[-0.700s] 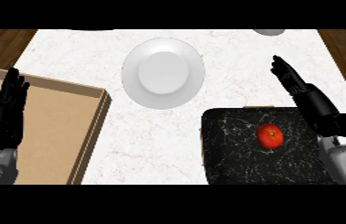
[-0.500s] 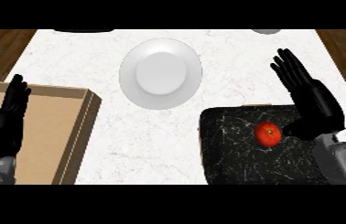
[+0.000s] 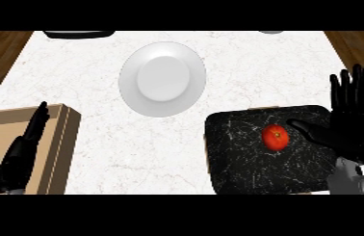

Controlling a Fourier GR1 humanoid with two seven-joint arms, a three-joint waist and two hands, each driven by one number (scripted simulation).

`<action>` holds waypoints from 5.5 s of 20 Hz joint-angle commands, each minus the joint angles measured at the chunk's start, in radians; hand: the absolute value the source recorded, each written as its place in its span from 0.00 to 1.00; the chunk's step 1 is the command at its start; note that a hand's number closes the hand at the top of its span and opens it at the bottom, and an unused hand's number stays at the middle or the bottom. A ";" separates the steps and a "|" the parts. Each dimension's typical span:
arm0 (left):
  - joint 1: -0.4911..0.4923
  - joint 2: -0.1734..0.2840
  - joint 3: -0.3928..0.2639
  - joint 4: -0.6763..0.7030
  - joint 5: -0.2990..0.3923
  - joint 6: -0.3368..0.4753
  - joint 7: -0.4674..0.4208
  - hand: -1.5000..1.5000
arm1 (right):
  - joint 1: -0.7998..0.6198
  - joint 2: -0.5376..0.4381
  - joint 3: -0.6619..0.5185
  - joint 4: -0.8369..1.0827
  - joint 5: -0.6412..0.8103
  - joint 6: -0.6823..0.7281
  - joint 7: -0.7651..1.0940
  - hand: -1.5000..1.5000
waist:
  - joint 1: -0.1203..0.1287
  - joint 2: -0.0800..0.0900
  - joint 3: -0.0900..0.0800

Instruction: Pick the tomato from the tray and place it in the plate

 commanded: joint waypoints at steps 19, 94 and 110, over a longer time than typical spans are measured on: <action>0.025 -0.019 0.020 -0.035 -0.079 -0.046 -0.005 0.50 | 0.319 -0.444 -0.018 -0.357 0.130 0.218 0.490 0.00 | 0.043 0.009 0.000; 0.068 -0.310 0.240 -0.100 -0.358 -0.272 0.040 0.50 | -0.474 -0.183 0.082 0.675 1.298 0.106 0.456 1.00 | 0.048 0.009 0.002; -0.007 -0.289 0.287 -0.008 -0.356 -0.304 0.020 0.50 | -0.588 -0.002 0.227 0.133 1.239 0.261 0.537 1.00 | 0.029 0.006 0.000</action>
